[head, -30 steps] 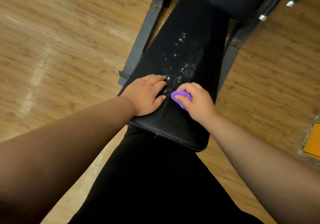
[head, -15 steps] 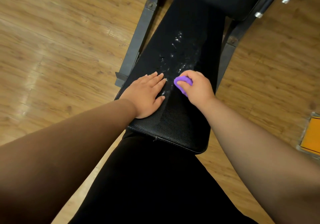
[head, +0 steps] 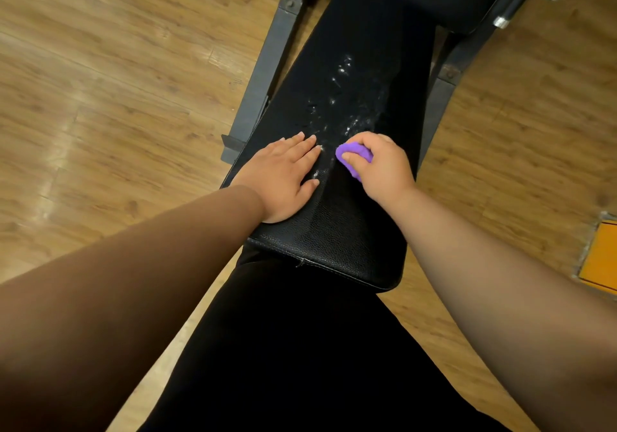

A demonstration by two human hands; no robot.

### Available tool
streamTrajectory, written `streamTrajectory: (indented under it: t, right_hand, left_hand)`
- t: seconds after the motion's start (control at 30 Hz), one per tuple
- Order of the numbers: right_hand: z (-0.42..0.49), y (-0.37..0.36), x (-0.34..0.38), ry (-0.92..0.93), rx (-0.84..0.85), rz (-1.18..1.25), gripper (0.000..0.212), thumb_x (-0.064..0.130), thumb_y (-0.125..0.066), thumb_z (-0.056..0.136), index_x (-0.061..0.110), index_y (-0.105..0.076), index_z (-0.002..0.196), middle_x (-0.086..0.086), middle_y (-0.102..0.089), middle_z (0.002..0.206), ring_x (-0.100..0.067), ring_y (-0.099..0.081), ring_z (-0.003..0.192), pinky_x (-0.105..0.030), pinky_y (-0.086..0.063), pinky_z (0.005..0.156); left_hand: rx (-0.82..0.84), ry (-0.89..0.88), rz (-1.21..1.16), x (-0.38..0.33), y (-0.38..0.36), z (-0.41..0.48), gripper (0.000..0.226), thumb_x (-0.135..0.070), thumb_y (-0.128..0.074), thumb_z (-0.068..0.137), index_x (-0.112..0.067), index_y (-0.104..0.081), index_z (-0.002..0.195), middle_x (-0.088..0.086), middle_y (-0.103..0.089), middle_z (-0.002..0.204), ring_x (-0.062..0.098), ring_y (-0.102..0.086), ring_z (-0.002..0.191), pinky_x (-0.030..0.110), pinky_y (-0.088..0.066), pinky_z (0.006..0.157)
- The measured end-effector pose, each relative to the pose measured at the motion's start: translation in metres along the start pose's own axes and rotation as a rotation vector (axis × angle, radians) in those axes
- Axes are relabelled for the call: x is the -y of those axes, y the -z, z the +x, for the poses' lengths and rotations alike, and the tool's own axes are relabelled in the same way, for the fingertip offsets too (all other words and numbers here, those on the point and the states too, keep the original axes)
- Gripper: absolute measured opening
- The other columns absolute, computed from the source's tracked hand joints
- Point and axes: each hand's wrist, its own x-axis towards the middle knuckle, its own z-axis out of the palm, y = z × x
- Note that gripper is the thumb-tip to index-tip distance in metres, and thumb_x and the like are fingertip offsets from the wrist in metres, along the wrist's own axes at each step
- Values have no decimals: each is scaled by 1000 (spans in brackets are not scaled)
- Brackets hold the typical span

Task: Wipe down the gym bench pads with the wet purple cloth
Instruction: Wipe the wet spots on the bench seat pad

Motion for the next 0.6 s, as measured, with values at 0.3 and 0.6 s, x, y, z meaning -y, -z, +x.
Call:
streamTrajectory:
  t: [0.3, 0.6]
  right_hand:
    - [-23, 4, -5, 139, 44, -7, 13, 17, -68, 87, 16, -70, 100, -1, -58, 97, -8, -51, 87, -8, -34, 73]
    - [-45, -3, -2, 118, -10, -14, 12, 17, -66, 88, 18, -69, 99, 1, -59, 99, -8, -51, 88, -3, -31, 74]
  left_hand:
    - [-14, -6, -8, 0, -2, 0, 61, -43, -26, 103, -15, -12, 155, 2, -6, 163, 18, -1, 150, 32, -1, 121]
    - [-18, 0, -8, 0, -1, 0, 61, -43, -25, 103, -16, -11, 155, 2, -5, 163, 17, 0, 150, 31, 0, 120]
